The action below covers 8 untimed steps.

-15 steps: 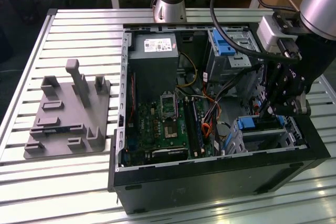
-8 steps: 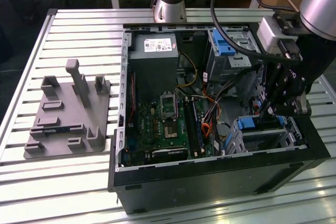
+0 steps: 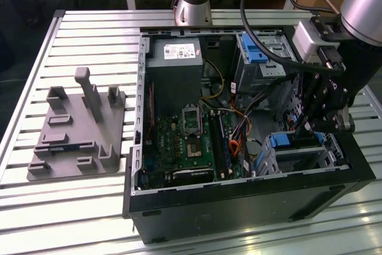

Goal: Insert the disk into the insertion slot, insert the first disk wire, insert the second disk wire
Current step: 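Insert the second disk wire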

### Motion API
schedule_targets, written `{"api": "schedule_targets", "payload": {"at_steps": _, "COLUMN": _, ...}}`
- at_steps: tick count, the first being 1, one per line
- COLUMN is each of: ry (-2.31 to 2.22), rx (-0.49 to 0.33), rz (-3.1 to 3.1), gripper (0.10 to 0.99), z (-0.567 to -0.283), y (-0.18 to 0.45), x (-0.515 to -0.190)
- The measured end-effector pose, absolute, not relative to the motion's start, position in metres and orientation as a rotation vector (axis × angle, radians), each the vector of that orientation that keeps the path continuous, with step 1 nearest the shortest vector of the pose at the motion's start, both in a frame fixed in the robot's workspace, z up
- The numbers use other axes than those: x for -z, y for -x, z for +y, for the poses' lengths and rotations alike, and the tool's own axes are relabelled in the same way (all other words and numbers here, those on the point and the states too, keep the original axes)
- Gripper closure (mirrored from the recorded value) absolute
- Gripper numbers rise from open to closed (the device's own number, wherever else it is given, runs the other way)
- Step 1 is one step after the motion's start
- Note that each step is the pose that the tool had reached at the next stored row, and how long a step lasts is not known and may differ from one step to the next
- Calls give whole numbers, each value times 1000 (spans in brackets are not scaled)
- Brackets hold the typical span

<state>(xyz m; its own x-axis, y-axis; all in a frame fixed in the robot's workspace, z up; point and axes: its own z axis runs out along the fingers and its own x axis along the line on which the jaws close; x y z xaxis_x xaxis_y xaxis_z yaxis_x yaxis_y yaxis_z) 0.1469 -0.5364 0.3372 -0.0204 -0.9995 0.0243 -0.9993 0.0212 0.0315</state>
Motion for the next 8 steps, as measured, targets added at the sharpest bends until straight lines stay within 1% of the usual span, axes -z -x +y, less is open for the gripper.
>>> {"api": "schedule_targets", "payload": {"at_steps": 8, "ry": -2189, "rx": 7, "rz": -2198, "gripper": 937, "z": -537, "y": -147, "x": -337}}
